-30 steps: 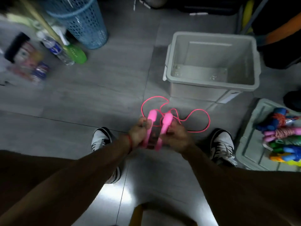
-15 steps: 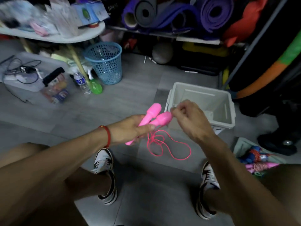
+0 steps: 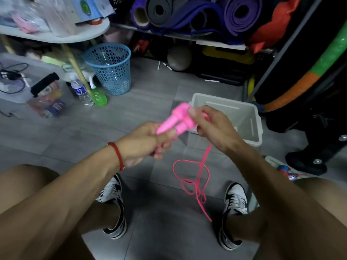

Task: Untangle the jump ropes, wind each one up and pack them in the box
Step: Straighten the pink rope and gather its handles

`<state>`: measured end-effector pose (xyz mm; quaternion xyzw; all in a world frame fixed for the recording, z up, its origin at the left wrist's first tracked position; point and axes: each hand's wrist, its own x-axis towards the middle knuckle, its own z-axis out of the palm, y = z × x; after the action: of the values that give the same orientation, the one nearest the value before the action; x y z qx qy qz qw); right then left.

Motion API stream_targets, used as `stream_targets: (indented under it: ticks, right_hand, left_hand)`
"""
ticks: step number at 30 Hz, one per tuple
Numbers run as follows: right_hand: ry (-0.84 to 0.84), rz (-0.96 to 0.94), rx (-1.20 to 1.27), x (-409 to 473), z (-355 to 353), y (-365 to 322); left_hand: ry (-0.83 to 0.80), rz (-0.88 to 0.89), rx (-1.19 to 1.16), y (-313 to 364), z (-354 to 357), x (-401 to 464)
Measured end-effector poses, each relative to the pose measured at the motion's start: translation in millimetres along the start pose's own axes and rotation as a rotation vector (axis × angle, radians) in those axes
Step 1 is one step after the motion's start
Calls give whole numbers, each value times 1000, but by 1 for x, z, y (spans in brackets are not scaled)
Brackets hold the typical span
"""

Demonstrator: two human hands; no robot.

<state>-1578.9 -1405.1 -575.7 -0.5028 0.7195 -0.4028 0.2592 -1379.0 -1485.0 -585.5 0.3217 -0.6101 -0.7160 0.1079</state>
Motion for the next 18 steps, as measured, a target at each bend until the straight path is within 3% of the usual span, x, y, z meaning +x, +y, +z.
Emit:
stream_targets:
  ticks: [2,3,5,6,9,13,15,18]
  right_hand:
    - [-103,185,124,12,-1,22]
    - [-197,251,40,17,1,39]
    - [-454,304,-388,17,5,72]
    - [-527,286,-536,12,9,84]
    - [-488,49,-434,5,17,83]
    - [-426,-191,-365,9,22,42]
    - [-382,-207,-288,8,18,30]
    - [-346,-124,-184,3,10,37]
  left_hand:
    - [115,-22,-367,4,-15,12]
    - [173,-16,-580,8,-26,18]
    - [307,49,-943,19,-51,27]
    - [362,81,-1013,22,-59,29]
    - [397,153,-751,19,-48,33]
    - [147,183,-198,-7,6,38]
    - [89,209,36,-20,15,41]
    - [105,244,180,-24,6,44]
